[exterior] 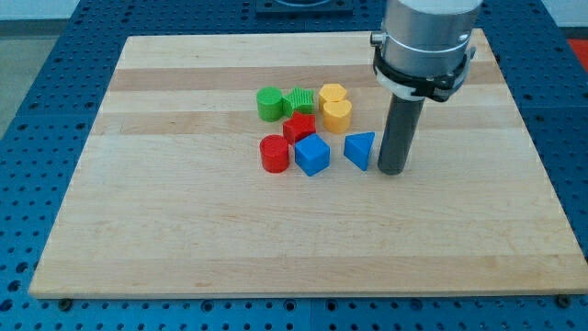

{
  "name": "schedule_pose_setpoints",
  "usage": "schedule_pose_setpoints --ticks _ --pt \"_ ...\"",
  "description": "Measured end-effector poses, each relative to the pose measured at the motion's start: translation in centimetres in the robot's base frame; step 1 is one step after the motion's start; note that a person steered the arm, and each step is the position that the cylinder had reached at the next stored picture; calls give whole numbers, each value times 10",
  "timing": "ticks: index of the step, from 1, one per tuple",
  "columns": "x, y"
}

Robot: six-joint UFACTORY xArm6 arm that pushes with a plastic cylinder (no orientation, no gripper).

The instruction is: Slide the triangle near to the cube

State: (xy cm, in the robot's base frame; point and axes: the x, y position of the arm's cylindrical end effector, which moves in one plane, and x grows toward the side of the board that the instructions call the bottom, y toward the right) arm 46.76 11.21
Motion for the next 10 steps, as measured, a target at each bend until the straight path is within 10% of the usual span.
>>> schedule_pose_setpoints --ticks 2,10 --pt "-76 -5" --pt "12 14"
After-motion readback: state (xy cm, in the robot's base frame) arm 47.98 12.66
